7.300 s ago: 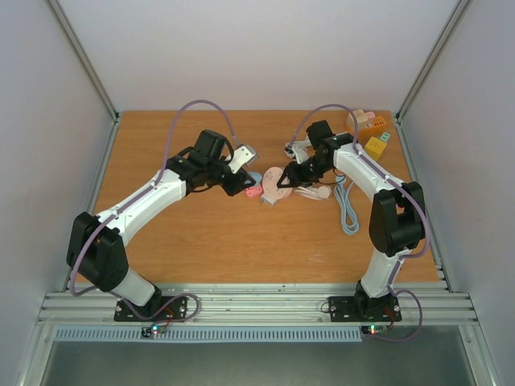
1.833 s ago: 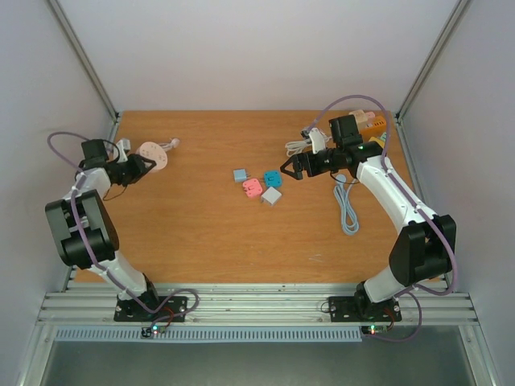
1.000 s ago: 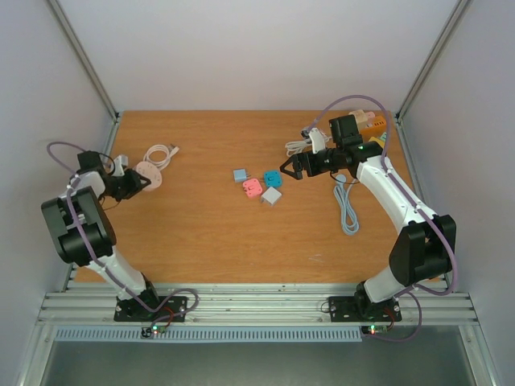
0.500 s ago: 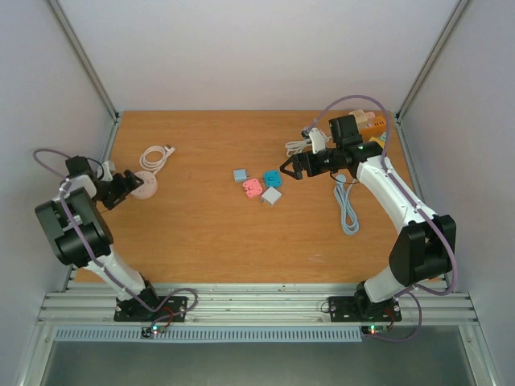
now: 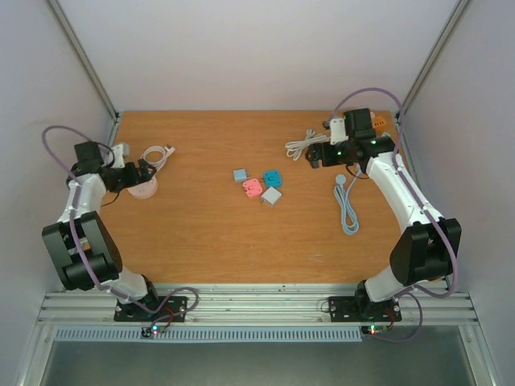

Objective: Pull the plug off the socket
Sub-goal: Place the socket at the center of the board, then pick up the socket from the center of the board.

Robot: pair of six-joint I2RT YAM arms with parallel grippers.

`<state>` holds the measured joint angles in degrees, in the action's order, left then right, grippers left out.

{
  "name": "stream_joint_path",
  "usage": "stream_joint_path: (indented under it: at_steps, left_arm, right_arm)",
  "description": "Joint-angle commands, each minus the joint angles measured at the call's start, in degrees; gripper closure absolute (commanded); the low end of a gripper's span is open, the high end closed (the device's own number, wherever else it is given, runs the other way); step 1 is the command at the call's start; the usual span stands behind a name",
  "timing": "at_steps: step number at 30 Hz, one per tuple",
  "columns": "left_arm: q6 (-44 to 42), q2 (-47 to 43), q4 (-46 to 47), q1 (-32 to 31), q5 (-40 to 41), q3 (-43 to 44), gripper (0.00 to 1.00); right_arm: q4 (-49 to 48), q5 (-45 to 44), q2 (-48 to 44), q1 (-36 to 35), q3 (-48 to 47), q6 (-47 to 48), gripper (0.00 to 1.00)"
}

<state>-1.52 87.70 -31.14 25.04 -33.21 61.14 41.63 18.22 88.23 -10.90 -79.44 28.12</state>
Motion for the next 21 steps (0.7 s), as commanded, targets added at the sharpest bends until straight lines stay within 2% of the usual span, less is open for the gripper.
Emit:
stream_joint_path:
  at_steps: [1, 5, 11, 14, 21]
  left_arm:
    - [-6.5, -3.0, -3.1, -6.6, -1.1, 2.4, 0.01]
    - [-8.9, -5.0, -4.8, -11.7, -1.4, 2.6, 0.01]
    - [-13.8, -8.4, -8.4, -17.4, -3.1, 1.7, 0.01]
    - [-16.4, -9.8, -9.3, -19.4, -4.1, 0.7, 0.01]
    - [-16.6, -10.8, -8.2, -21.7, -6.6, -0.7, 0.01]
  right_arm:
    - [2.0, -18.6, -0.3, 4.7, -4.5, -1.2, 0.02]
    - [2.4, -28.2, 2.9, 8.8, -6.1, -3.2, 0.02]
    - [2.2, -34.7, 8.6, 14.9, -7.7, -9.5, 0.02]
    - [4.3, -36.9, 12.9, 16.4, -11.7, -12.4, 0.02]
    - [6.0, -37.0, 20.6, 17.0, -19.3, -18.1, 0.02]
